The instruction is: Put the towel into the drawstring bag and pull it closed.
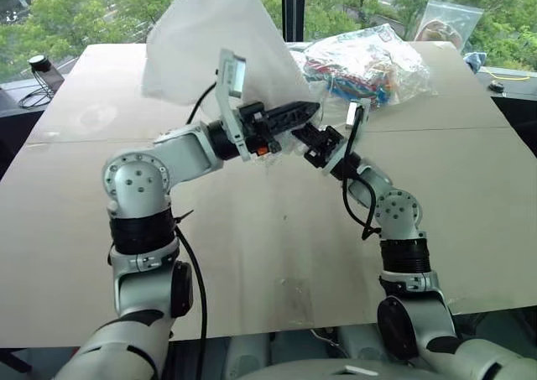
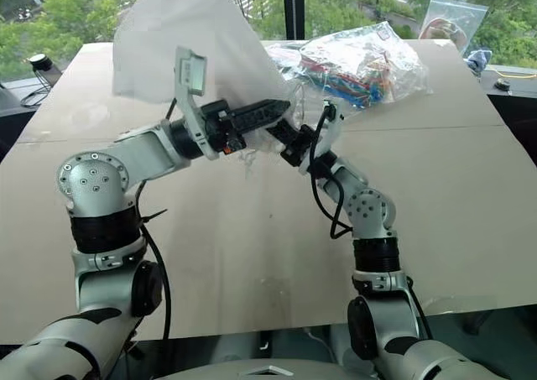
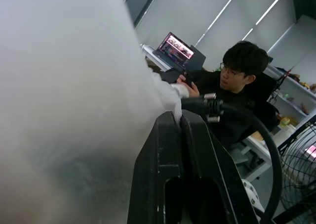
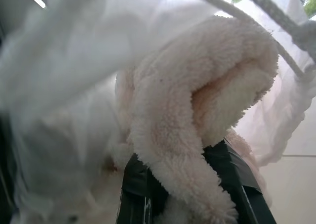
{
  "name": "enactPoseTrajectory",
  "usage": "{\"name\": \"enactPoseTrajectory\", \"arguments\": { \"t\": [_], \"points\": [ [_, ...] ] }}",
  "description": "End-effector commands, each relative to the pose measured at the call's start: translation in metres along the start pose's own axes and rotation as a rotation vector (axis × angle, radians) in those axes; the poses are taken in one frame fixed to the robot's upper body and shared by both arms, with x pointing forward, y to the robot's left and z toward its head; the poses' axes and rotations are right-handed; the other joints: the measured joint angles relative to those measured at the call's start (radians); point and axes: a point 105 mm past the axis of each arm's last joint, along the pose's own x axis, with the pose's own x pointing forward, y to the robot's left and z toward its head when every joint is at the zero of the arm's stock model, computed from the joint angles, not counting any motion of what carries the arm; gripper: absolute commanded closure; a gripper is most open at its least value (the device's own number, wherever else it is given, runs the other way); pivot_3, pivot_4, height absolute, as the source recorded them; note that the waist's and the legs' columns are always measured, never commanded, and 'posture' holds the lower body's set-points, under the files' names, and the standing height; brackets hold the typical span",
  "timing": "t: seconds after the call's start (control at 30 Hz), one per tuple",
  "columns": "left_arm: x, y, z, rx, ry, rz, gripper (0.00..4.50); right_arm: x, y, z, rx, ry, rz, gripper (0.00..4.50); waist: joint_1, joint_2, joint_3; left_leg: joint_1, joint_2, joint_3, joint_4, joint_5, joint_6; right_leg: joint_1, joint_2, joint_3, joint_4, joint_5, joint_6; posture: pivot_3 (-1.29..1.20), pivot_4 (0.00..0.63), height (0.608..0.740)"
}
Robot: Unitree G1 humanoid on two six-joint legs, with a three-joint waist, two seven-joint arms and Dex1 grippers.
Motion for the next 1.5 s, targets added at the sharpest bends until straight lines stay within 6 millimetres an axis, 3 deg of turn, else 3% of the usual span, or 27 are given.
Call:
{"name": "enactPoseTrajectory", "arguments": {
  "t": [0.03, 0.1, 0.23, 0.33, 0.37, 0.5, 0.6, 0.77, 0.93, 1.07, 1.17, 1.3, 1.5],
  "points": [
    [0.001, -0.017, -0.003, -0.009, -0.001, -0.049, 4.50, 0.015, 0.018, 0.024, 0.044, -0.129, 0.062, 4.50, 0.002, 0.000, 0.000, 0.000, 0.000, 0.000, 0.000, 0.000, 0.000, 0.000, 0.000, 0.000, 0.000, 0.000, 0.000, 0.00, 0.150, 0.740],
    [0.002, -0.016, -0.001, -0.016, -0.013, -0.044, 4.50, 0.017, 0.016, 0.011, -0.095, -0.042, 0.050, 4.50, 0.003, 0.000, 0.000, 0.000, 0.000, -0.001, 0.001, 0.000, 0.000, 0.000, 0.000, -0.001, 0.000, 0.000, 0.000, 0.00, 0.150, 0.740],
    [0.007, -0.012, 0.001, -0.038, -0.028, -0.035, 4.50, 0.013, 0.022, -0.032, -0.347, 0.179, 0.118, 4.50, 0.001, 0.001, 0.000, 0.001, 0.000, 0.000, 0.001, 0.000, 0.000, 0.000, 0.001, -0.001, 0.001, 0.000, 0.000, 0.00, 0.150, 0.740],
    [-0.001, 0.001, -0.009, -0.025, 0.012, 0.027, 4.50, 0.005, 0.008, -0.037, -0.445, 0.271, 0.058, 4.50, -0.001, 0.001, 0.001, 0.001, 0.000, 0.000, 0.001, 0.000, 0.000, 0.000, 0.001, 0.000, 0.000, 0.000, 0.000, 0.00, 0.150, 0.740],
    [-0.005, 0.006, -0.014, -0.019, 0.031, 0.046, 4.50, 0.001, 0.004, -0.036, -0.477, 0.298, 0.049, 3.46, 0.000, 0.001, 0.001, 0.001, -0.001, 0.000, 0.001, 0.000, 0.000, 0.000, 0.001, 0.000, 0.000, 0.000, 0.000, 0.00, 0.150, 0.740],
    [-0.017, 0.021, -0.022, 0.030, 0.084, 0.101, 4.50, -0.014, -0.003, -0.022, -0.580, 0.333, -0.002, 1.76, 0.007, 0.001, 0.001, 0.000, -0.001, 0.000, 0.001, 0.000, 0.000, 0.000, 0.000, -0.001, 0.000, 0.000, 0.000, 0.00, 0.150, 0.740],
    [-0.026, 0.034, -0.019, 0.105, 0.086, 0.129, 4.50, -0.042, -0.007, -0.020, -0.655, 0.445, -0.031, 0.30, 0.012, 0.001, 0.001, 0.000, -0.001, 0.000, 0.001, 0.000, 0.000, 0.000, 0.000, -0.001, 0.000, 0.000, 0.000, 0.00, 0.150, 0.740],
    [-0.032, 0.040, -0.004, 0.127, 0.087, 0.082, 4.50, -0.076, -0.003, -0.013, -0.716, 0.556, -0.080, 0.30, 0.015, 0.001, 0.001, 0.000, -0.001, 0.000, 0.001, 0.000, 0.000, 0.000, 0.001, -0.001, 0.000, 0.000, 0.000, 0.00, 0.150, 0.740],
    [-0.037, 0.047, 0.007, 0.179, 0.113, 0.072, 4.50, -0.091, 0.016, 0.004, -0.759, 0.551, -0.070, 0.30, 0.014, 0.001, 0.001, 0.000, -0.001, 0.000, 0.001, 0.000, 0.000, 0.000, 0.001, -0.001, 0.000, 0.000, 0.000, 0.00, 0.150, 0.740],
    [-0.039, 0.046, 0.011, 0.210, 0.147, 0.047, 4.50, -0.088, -0.007, 0.022, -0.932, 0.533, -0.224, 0.30, 0.013, 0.001, 0.001, 0.000, -0.001, 0.000, 0.001, 0.000, 0.000, 0.000, 0.001, 0.000, -0.001, 0.000, 0.000, 0.00, 0.150, 0.740],
    [-0.037, 0.045, 0.010, 0.223, 0.164, 0.037, 4.50, -0.081, -0.016, 0.020, -0.909, 0.515, -0.251, 0.30, 0.013, 0.001, 0.001, 0.000, -0.001, 0.000, 0.001, 0.000, 0.000, 0.000, 0.001, 0.000, 0.000, 0.000, 0.000, 0.00, 0.150, 0.740],
    [-0.033, 0.044, 0.009, 0.247, 0.172, 0.038, 4.50, -0.071, -0.011, 0.008, -0.865, 0.529, -0.204, 0.30, 0.011, 0.001, 0.001, 0.000, -0.001, 0.000, 0.001, 0.000, 0.000, 0.000, 0.001, 0.000, 0.000, 0.000, 0.000, 0.00, 0.150, 0.740],
    [-0.032, 0.042, 0.010, 0.258, 0.166, 0.046, 4.50, -0.070, 0.019, -0.004, -0.774, 0.530, -0.058, 0.30, 0.013, 0.001, 0.001, 0.000, -0.001, 0.000, 0.001, 0.000, 0.000, 0.000, 0.001, -0.001, -0.001, 0.000, 0.000, 0.00, 0.150, 0.740]
  ]
}}
